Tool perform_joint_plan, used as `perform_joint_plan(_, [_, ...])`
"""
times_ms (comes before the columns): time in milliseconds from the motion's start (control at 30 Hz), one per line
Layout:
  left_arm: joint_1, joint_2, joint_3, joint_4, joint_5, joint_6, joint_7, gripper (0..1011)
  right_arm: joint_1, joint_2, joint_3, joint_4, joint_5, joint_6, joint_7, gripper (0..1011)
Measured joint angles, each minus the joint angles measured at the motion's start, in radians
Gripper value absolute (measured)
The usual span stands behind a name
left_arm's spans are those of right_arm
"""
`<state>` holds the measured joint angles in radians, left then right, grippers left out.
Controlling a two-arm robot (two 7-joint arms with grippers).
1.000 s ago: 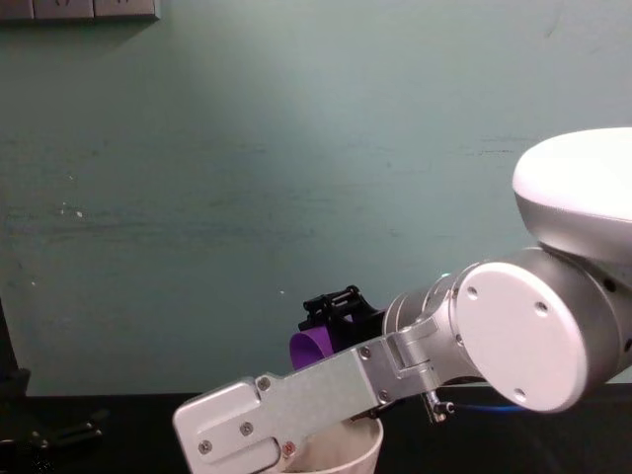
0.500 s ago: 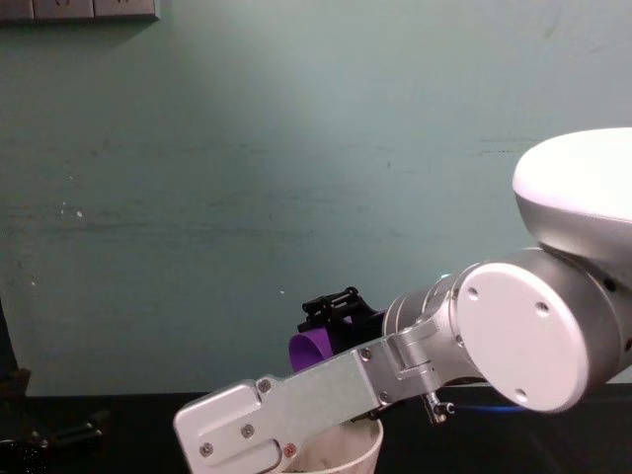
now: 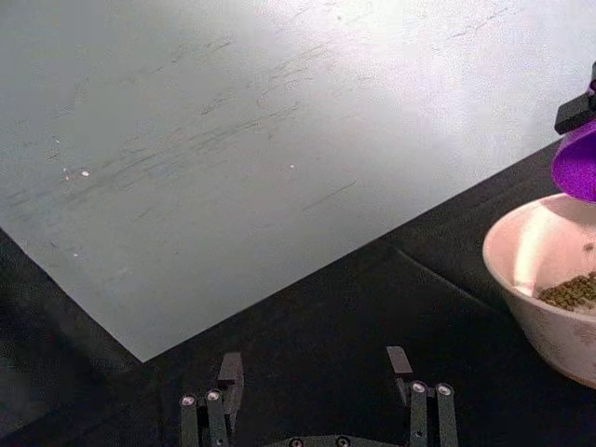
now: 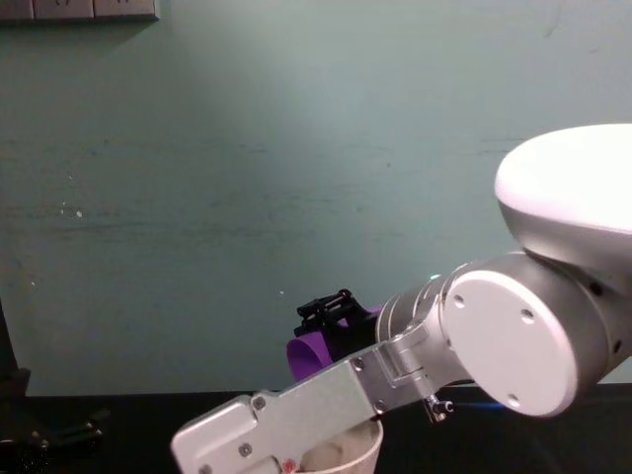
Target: Pick up the cup and pour the mung beans from the cup into the bowl.
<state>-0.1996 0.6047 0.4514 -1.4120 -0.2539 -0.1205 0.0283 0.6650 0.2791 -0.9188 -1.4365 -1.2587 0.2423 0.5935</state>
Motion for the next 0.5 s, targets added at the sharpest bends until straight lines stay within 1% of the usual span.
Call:
perform_joint_plan(267, [0.000, 0.000, 0.000, 0.000, 0.000, 0.000, 0.000, 1000, 0.015, 0.003, -0.034, -0.002, -0.047, -0.005, 0.016, 726])
perform_joint_plan(300, [0.000, 0.000, 0.000, 0.000, 0.000, 0.000, 0.000, 1000, 0.018, 0.004, -0.043, -0.002, -0.060, -0.006, 0.020, 726])
perform_joint_plan(467, [0.000, 0.000, 0.000, 0.000, 0.000, 0.000, 0.000, 1000, 0.025, 0.005, -0.063, -0.003, -0.095, -0.008, 0.029, 726])
perform_joint_plan(500, [0.000, 0.000, 0.000, 0.000, 0.000, 0.000, 0.000, 1000, 0.028, 0.006, -0.071, -0.003, -0.108, -0.008, 0.032, 726])
